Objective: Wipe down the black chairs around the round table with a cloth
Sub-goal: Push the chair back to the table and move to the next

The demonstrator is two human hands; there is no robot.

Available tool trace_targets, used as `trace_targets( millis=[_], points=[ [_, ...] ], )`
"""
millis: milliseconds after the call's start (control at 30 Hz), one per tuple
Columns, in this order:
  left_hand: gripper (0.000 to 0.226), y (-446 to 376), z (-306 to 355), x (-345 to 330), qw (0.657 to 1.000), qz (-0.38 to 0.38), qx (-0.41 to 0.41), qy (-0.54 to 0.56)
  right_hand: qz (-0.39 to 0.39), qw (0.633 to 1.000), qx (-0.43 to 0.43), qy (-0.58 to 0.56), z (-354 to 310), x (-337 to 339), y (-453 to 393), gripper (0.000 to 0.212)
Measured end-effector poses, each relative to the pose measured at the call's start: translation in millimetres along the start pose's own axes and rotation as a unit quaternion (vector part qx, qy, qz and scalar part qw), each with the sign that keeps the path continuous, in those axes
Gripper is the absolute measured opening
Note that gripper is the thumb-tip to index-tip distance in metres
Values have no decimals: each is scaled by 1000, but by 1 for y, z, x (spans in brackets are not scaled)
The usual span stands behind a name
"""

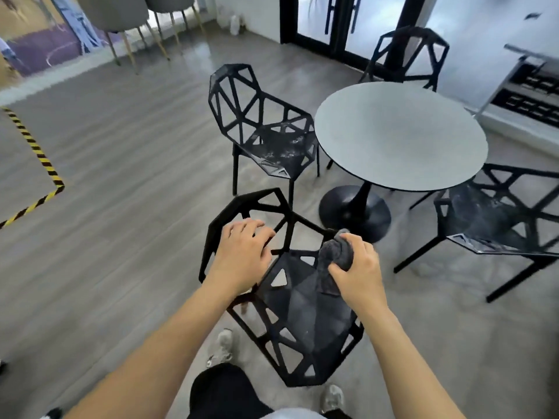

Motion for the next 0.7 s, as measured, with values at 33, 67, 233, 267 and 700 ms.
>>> trace_targets(
  millis=[33, 67, 233, 267, 700],
  points=[
    [33, -9, -10, 0, 1000, -12, -15, 4, 10, 1000, -16, 2, -5, -8, -1, 59],
    [32, -17, -20, 0, 999, -25, -33, 9, 20, 999, -34, 4, -11, -16, -2, 60],
    [29, -45, -67, 5, 989, -74, -107, 67, 79, 989, -125, -17, -61, -59, 9, 59],
    [28, -47, -77, 6, 987, -83, -120, 72, 84, 986, -144, -20, -71, -67, 15, 58],
    [30, -68, -143, -12, 949, -202, -241, 14, 117, 947, -294, -52, -94, -136, 70, 55]
  ],
)
Point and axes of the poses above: each hand's wrist, its own y-axis away from the middle knuckle, its own x-axis out of the back of the hand, z = x × y, the point moved 4 cm from there along -y, towards the middle knuckle, and after that the axes turned 14 degrees about y, right-handed, at the moved point
